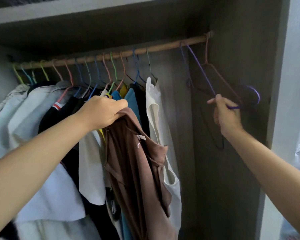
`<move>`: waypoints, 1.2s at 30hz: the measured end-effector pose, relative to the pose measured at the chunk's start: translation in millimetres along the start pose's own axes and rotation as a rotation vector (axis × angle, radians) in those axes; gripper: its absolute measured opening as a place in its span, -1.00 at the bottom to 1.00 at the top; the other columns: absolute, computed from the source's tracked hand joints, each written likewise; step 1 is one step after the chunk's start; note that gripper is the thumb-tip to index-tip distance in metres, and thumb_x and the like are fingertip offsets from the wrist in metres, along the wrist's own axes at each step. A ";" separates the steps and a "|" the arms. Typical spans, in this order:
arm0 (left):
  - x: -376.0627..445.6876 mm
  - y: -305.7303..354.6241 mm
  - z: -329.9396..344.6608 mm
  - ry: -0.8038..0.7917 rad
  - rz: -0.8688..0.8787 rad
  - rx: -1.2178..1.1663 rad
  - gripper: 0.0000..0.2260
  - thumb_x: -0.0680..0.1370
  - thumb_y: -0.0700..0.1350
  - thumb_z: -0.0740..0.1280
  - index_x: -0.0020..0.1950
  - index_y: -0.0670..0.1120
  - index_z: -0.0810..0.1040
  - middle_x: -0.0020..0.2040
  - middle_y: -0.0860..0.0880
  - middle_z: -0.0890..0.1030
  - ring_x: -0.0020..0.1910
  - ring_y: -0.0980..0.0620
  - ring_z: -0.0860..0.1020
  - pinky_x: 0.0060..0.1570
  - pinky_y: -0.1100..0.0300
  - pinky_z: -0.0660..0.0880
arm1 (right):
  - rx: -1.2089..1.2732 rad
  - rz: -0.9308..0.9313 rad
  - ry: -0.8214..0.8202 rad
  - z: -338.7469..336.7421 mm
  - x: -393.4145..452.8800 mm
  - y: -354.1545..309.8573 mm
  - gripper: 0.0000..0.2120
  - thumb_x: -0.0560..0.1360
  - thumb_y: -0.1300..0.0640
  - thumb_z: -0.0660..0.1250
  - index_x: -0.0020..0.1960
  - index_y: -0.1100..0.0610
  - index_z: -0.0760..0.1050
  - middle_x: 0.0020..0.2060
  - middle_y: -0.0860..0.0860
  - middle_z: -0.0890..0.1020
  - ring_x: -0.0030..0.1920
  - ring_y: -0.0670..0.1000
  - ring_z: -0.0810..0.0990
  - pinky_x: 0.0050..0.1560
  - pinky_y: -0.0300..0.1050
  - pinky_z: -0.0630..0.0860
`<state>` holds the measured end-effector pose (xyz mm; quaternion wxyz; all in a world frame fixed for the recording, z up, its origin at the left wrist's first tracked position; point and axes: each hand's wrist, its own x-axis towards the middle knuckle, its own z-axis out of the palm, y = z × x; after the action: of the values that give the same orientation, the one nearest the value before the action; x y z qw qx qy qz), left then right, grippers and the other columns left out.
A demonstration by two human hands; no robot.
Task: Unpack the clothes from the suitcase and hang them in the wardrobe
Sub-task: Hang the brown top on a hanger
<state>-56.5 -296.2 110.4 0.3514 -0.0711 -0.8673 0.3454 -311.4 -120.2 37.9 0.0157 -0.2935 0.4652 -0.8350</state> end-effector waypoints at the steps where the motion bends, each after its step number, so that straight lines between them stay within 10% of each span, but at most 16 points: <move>1: -3.0 -2.0 0.8 0.010 0.023 0.019 -0.90 0.37 -0.14 0.13 -0.25 -0.08 0.20 -0.64 -0.07 0.37 -0.72 -0.01 0.36 -0.63 0.40 0.15 | 0.071 -0.033 -0.129 0.2 -2.5 -10.5 -0.65 0.49 0.02 0.24 -0.43 0.06 0.55 -0.76 -0.12 0.20 -0.71 -0.21 0.11 -0.62 -0.45 0.03; 5: -20.1 -14.1 -4.2 0.002 0.032 0.061 -0.94 0.37 -0.14 0.13 -0.22 -0.10 0.25 -0.61 -0.13 0.40 -0.70 -0.07 0.41 -0.69 0.31 0.28 | 0.065 0.083 -0.696 12.6 -3.8 -48.9 -0.76 0.19 -0.08 0.35 -0.42 0.10 0.61 -0.70 -0.15 0.20 -0.67 -0.17 0.04 -0.51 -0.43 0.01; 12: -59.0 -17.6 -23.1 0.003 0.030 0.102 -0.95 0.41 -0.23 0.12 -0.19 -0.09 0.29 -0.58 -0.17 0.43 -0.66 -0.09 0.44 -0.68 0.20 0.38 | -0.527 0.138 -1.110 59.4 -2.6 -74.8 -0.84 0.32 0.20 0.33 -0.39 0.15 0.64 -0.67 -0.12 0.17 -0.64 -0.16 0.09 -0.55 -0.44 0.02; 36: -62.9 1.9 -48.8 -0.114 0.070 0.127 -0.91 0.33 -0.22 0.11 -0.24 -0.08 0.21 -0.60 -0.10 0.37 -0.67 -0.07 0.37 -0.68 0.31 0.32 | -0.438 0.215 -1.383 133.1 -24.4 -29.2 -0.69 0.49 0.30 0.19 -0.42 0.21 0.47 -0.70 -0.10 0.16 -0.67 -0.16 0.05 -0.54 -0.47 0.00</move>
<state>22.1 -291.0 99.0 0.2929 -0.0592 -0.8592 0.4153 -216.8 -198.6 101.8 0.3288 -0.7026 0.5313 -0.3405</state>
